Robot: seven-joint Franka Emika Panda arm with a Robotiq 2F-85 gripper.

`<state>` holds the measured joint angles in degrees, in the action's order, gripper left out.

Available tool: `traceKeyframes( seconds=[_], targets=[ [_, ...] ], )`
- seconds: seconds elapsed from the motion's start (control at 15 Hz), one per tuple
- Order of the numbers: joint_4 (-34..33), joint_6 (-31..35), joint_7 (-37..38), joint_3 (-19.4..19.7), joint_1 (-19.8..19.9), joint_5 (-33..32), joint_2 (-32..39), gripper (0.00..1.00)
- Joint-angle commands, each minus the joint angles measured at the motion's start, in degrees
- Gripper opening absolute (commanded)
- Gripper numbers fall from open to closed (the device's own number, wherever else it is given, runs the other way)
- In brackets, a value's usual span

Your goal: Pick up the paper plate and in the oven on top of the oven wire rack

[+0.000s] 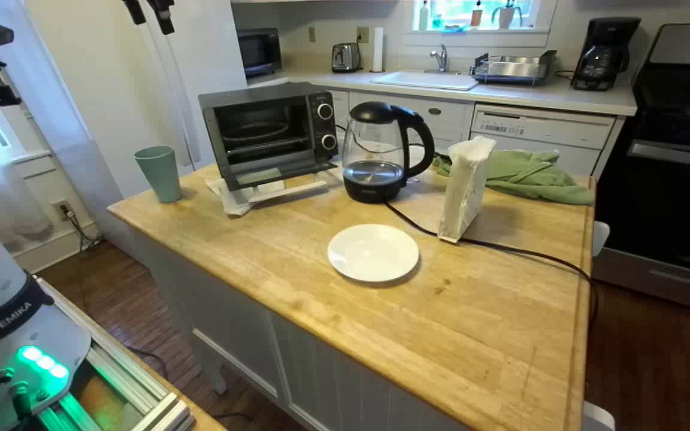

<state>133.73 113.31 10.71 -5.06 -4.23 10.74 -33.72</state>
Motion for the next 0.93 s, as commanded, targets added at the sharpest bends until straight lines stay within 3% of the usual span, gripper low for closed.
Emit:
traceKeyframes(
  seconds=[0.0, 0.33, 0.6, 0.87],
  targets=[
    [-0.12, -0.15, -0.12, -0.2, 0.28, 0.13, 0.02, 1.0],
    [-0.12, -0.15, -0.12, -0.2, 0.28, 0.13, 0.02, 1.0],
    [-0.58, -0.21, -8.19, 7.18, 1.6, 1.82, -0.91, 1.0],
    [-1.77, -1.3, -19.86, 18.95, 4.75, 3.55, -1.06, 1.0]
  ],
)
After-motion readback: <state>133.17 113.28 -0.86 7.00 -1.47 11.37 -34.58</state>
